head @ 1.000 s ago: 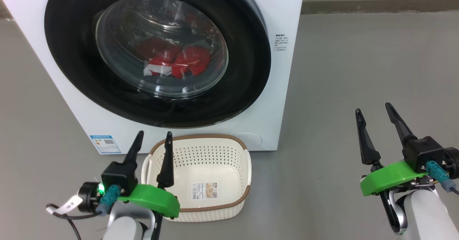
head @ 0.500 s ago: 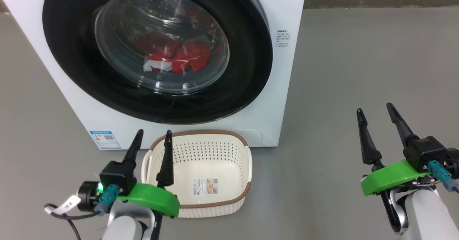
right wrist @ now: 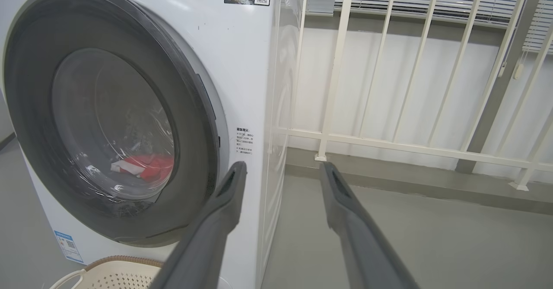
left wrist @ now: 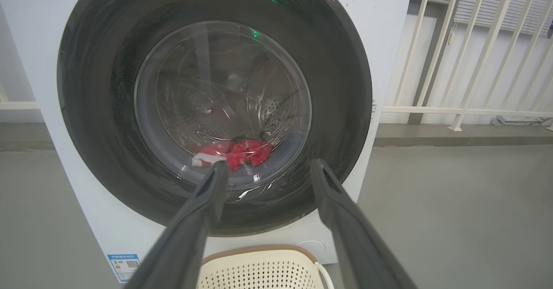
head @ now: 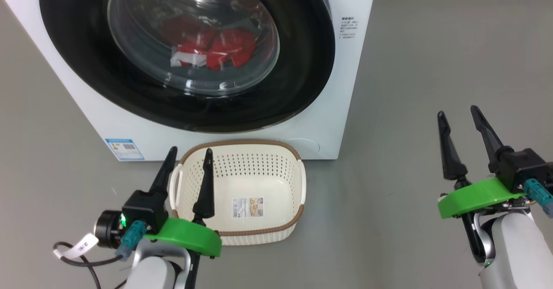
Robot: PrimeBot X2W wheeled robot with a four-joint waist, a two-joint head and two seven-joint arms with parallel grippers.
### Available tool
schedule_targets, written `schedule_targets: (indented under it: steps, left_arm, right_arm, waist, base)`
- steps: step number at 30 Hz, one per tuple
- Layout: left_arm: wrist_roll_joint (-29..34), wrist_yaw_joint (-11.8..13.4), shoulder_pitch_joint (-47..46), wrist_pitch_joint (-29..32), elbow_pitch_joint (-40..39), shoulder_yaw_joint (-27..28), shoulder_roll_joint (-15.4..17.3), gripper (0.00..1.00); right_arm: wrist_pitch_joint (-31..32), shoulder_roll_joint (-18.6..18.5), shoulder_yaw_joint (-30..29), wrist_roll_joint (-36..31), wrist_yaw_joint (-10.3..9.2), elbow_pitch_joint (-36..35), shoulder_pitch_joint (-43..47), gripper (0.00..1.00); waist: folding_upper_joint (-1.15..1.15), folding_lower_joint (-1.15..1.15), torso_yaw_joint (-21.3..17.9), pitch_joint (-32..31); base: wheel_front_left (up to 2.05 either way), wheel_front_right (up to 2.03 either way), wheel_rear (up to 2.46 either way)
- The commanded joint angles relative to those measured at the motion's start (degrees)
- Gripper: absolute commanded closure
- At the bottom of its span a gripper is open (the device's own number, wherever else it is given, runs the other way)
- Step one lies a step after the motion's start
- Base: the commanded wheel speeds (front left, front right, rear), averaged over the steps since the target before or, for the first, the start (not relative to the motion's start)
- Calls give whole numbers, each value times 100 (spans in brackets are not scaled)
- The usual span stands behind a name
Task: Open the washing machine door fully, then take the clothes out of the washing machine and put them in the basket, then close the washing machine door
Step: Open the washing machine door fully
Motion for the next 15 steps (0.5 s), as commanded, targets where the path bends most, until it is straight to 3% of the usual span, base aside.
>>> schedule_targets:
  steps: [1,2,5,6,7,8,15]
  left_arm:
    - [62,44,-224,-69,-199,145,104,0]
    - [64,48,-234,-69,-235,131,104,0]
    - [78,45,-273,-69,-335,103,104,0]
    - [81,43,-284,-69,-367,99,104,0]
    - [86,41,-293,-69,-396,96,104,0]
    - [96,39,-302,-69,-422,94,104,0]
    - [111,30,-418,-69,-655,49,104,0]
  right_arm:
    - [-38,-53,93,12,-5,-163,-236,31]
    - [-38,-53,89,13,-5,-172,-269,50]
    - [-38,-53,77,14,-5,-197,-384,69]
    - [-38,-53,74,18,-5,-203,-429,78]
    - [-38,-53,68,19,-5,-205,-478,96]
    - [-38,-53,73,40,-5,-202,-530,100]
    - [-38,-53,27,668,-5,-17,-994,100]
  waist:
    - [0,0,30,127]
    - [0,0,41,175]
    - [0,0,73,323]
    - [0,0,82,375]
    - [0,0,90,424]
    - [0,0,98,470]
    - [0,0,143,797]
  base:
    - [0,0,0]
    - [0,0,0]
    - [0,0,0]
    - [0,0,0]
    - [0,0,0]
    - [0,0,0]
    - [0,0,0]
